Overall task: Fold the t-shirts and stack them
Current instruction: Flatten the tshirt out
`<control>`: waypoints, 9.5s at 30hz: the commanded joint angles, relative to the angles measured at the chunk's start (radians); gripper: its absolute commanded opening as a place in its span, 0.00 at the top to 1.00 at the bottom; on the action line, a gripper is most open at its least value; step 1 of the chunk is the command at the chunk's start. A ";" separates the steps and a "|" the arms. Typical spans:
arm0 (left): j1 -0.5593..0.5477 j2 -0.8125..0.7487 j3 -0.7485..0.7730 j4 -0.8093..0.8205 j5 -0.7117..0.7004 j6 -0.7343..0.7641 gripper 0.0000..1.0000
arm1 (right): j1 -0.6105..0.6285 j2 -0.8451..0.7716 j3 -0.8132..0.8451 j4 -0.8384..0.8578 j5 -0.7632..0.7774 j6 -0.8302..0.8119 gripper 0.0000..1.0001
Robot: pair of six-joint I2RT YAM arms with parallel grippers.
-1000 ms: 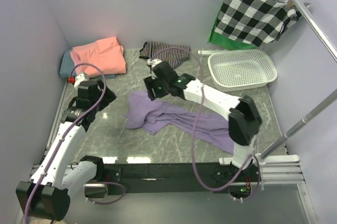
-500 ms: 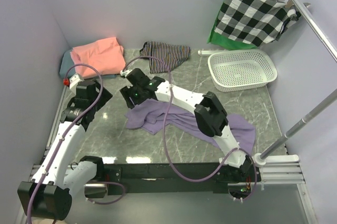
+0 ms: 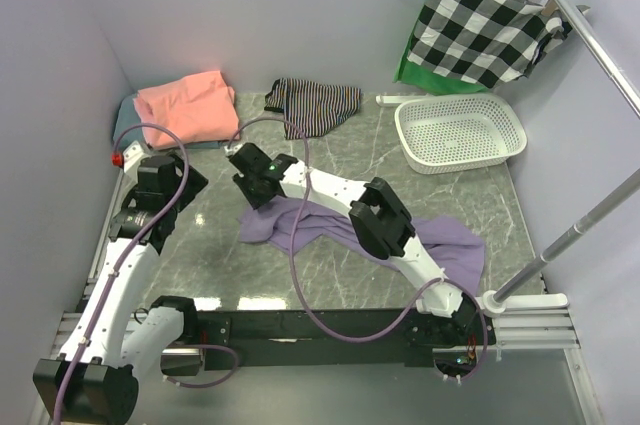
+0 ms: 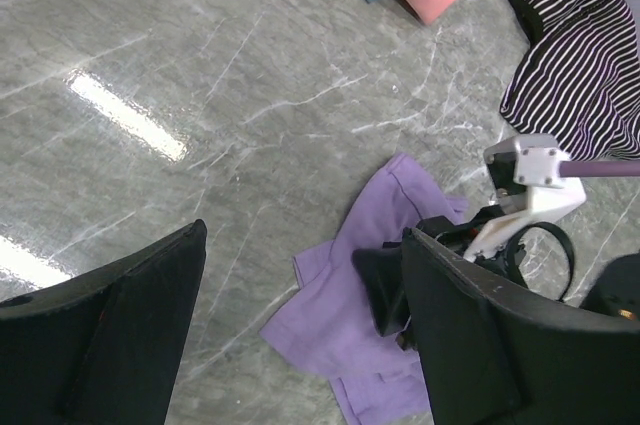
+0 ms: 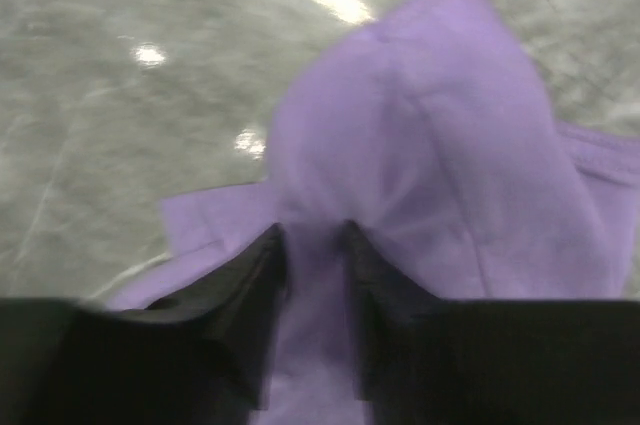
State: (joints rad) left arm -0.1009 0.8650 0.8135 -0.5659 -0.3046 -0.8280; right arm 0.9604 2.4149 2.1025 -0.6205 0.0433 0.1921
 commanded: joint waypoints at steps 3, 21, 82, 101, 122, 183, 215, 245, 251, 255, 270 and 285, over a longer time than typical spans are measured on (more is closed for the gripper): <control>0.006 -0.030 0.004 -0.003 -0.007 0.001 0.16 | 0.008 -0.042 -0.027 0.017 0.165 0.007 1.00; 0.010 -0.070 0.009 0.004 0.015 -0.006 0.15 | 0.024 -0.560 0.096 -0.059 0.357 -0.160 1.00; 0.010 0.126 0.003 0.155 0.236 0.075 0.07 | -0.258 -0.548 -0.705 0.165 0.112 0.185 0.50; 0.010 0.150 -0.013 0.169 0.257 0.082 0.07 | -0.244 -0.560 -0.743 0.156 0.167 0.187 1.00; 0.010 0.138 -0.027 0.162 0.236 0.089 0.06 | -0.241 -0.496 -0.725 0.200 0.145 0.227 0.61; -0.546 0.605 0.001 0.462 0.331 0.168 0.12 | -0.563 -0.790 -0.453 0.225 0.360 -0.016 1.00; -0.841 0.603 0.119 0.077 -0.421 -0.122 0.99 | -0.589 -0.922 -0.515 0.182 0.293 0.009 1.00; -0.684 -0.023 1.067 -0.591 -0.123 0.290 0.75 | -0.549 -1.851 -0.749 0.076 -0.265 0.056 1.00; -0.684 0.101 0.815 -0.496 -0.224 0.284 0.72 | -0.548 -1.681 -0.889 0.191 -0.103 0.049 1.00; -0.648 0.214 0.589 -0.280 -0.151 0.297 0.78 | -0.549 -1.472 -0.950 0.237 -0.019 0.040 1.00; -0.632 0.310 0.223 -0.207 0.514 0.397 0.16 | -0.545 -1.208 -0.979 0.222 -0.270 0.043 0.74; -0.902 0.324 0.023 -0.224 0.608 0.268 0.26 | -0.180 -1.409 -1.369 0.053 -0.346 0.278 0.64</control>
State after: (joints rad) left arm -0.9443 1.1862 0.9024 -0.8322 0.3164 -0.4862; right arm 0.6788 1.0580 0.8032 -0.5644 -0.3534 0.3557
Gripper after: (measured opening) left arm 0.752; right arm 0.365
